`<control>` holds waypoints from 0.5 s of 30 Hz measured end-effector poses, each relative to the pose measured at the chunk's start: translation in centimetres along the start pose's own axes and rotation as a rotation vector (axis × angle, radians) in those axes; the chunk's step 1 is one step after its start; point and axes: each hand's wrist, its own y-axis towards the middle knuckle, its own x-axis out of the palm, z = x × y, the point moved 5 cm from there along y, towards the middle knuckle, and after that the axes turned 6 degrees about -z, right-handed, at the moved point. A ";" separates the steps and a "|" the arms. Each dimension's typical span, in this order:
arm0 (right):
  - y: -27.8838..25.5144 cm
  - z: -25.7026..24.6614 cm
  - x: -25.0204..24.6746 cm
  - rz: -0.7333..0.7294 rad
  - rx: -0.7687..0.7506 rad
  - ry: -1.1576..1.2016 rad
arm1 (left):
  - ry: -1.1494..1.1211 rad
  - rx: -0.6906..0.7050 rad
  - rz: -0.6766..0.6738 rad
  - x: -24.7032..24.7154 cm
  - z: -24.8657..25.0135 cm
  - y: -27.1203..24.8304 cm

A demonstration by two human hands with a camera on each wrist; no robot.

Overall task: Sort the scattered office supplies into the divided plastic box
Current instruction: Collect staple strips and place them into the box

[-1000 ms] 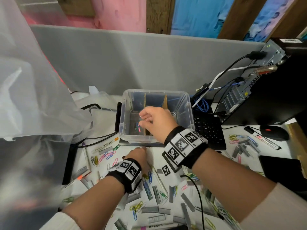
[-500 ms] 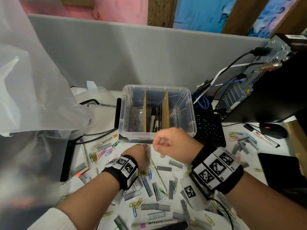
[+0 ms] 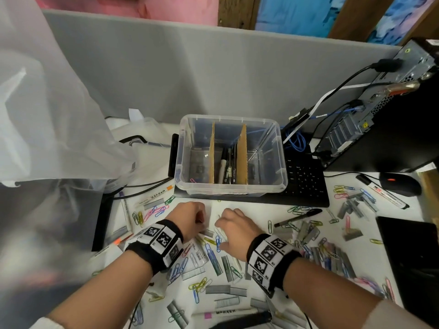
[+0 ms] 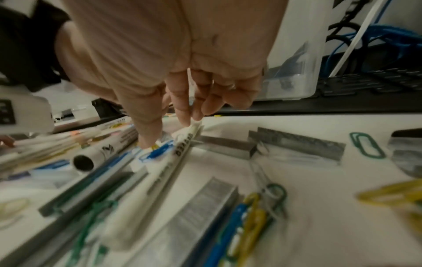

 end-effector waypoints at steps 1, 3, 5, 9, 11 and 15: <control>0.1 -0.1 0.1 -0.006 0.013 -0.043 | -0.011 0.003 0.009 0.0 -0.2 -0.2; 0.2 -0.3 0.3 -0.011 0.040 -0.091 | -0.006 0.026 0.025 0.0 -0.3 -0.6; 0.3 -0.5 0.4 -0.003 0.052 -0.112 | -0.014 0.048 0.018 0.2 -0.3 -1.0; 0.3 -1.1 0.7 0.024 0.026 -0.156 | -0.286 -0.001 0.007 0.4 -1.5 -1.1; 0.3 -1.3 0.9 0.031 0.015 -0.170 | -0.451 -0.056 -0.005 0.5 -1.7 -1.2; 0.4 -1.4 1.0 0.017 0.020 -0.166 | -0.390 -0.053 -0.071 1.1 -0.4 -1.2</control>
